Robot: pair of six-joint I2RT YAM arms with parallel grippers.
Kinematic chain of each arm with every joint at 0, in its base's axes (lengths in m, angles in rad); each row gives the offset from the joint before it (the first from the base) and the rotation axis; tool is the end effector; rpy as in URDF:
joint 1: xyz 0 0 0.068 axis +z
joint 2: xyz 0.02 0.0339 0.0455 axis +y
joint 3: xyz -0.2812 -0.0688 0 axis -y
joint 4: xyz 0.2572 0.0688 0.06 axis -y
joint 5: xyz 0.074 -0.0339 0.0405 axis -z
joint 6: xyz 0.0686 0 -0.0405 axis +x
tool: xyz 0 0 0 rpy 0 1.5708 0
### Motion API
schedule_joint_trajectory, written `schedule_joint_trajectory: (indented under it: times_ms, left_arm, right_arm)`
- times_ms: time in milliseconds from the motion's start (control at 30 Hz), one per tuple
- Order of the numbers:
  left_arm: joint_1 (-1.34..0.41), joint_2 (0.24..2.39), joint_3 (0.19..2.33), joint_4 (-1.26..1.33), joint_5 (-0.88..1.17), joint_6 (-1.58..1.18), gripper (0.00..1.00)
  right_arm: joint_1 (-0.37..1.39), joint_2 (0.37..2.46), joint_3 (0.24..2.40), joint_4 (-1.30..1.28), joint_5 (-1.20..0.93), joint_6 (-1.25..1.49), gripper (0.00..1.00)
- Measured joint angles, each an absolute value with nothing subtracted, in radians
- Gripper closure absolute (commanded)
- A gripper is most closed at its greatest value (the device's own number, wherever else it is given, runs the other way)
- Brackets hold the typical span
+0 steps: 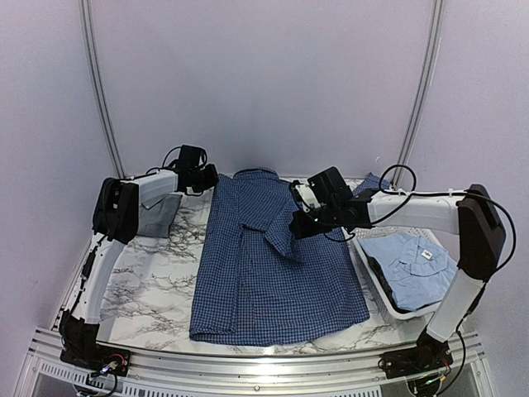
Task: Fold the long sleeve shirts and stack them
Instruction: Move the 1/3-folded shirt to the corner of the board, then fold the sleeve of the 1/3-folded shirt.
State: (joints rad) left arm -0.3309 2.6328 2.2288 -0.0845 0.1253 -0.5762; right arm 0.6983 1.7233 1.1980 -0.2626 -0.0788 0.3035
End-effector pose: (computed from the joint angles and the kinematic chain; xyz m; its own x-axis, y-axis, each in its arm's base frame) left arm 0.6130 -0.2196 0.1379 -0.6047 -0.3639 -0.7085 0.1160 0.8398 -0.5303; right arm 0.3150 0.2714 0.2134 -0.7224 -0.2174 -0.6564 -0.4899 0.8308 0.2640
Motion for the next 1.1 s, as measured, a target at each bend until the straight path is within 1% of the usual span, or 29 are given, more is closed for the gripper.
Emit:
schedule_joint_trajectory:
  times_ms: [100,133,200,267,300,333,433,500,567,667,800,933,1033,1100]
  left_arm:
    - [-0.309,2.633,2.229,-0.039,0.133,-0.590,1.00]
    - [-0.302,2.633,2.230,-0.026,0.137,-0.593,0.98]
    - [-0.292,2.633,2.230,-0.015,0.147,-0.599,0.83]
    - [-0.286,2.633,2.231,-0.006,0.159,-0.607,0.73]
    - [-0.282,2.633,2.231,-0.005,0.161,-0.605,0.63]
    - [-0.282,2.633,2.231,-0.005,0.165,-0.601,0.51]
    - [-0.276,2.633,2.231,-0.007,0.171,-0.596,0.37]
    - [-0.273,2.630,2.230,-0.015,0.171,-0.588,0.32]
    - [-0.271,2.616,2.218,-0.027,0.171,-0.575,0.32]
    - [-0.271,2.543,2.139,-0.037,0.171,-0.564,0.32]
    - [-0.271,2.365,1.962,-0.049,0.179,-0.566,0.41]
    - [-0.280,2.123,1.723,-0.044,0.203,-0.585,0.56]
    - [-0.294,1.961,1.536,-0.023,0.212,-0.604,0.73]
    - [-0.314,1.866,1.404,-0.016,0.221,-0.619,0.80]
  right_arm:
    - [0.698,1.723,1.198,-0.263,-0.077,0.303,1.00]
    - [0.698,1.723,1.198,-0.263,-0.076,0.303,1.00]
    - [0.699,1.723,1.198,-0.263,-0.074,0.303,1.00]
    - [0.699,1.723,1.198,-0.263,-0.070,0.303,1.00]
    - [0.699,1.724,1.198,-0.263,-0.069,0.303,1.00]
    - [0.699,1.724,1.198,-0.263,-0.068,0.303,1.00]
    - [0.699,1.724,1.203,-0.271,-0.060,0.302,1.00]
    - [0.699,1.726,1.219,-0.284,-0.050,0.297,1.00]
    - [0.699,1.727,1.238,-0.294,-0.039,0.291,1.00]
    - [0.699,1.727,1.281,-0.315,-0.017,0.275,1.00]
    - [0.708,1.730,1.353,-0.354,0.022,0.244,1.00]
    - [0.731,1.744,1.448,-0.413,0.068,0.201,1.00]
    - [0.755,1.769,1.523,-0.456,0.109,0.163,1.00]
    - [0.768,1.788,1.565,-0.486,0.132,0.135,1.00]
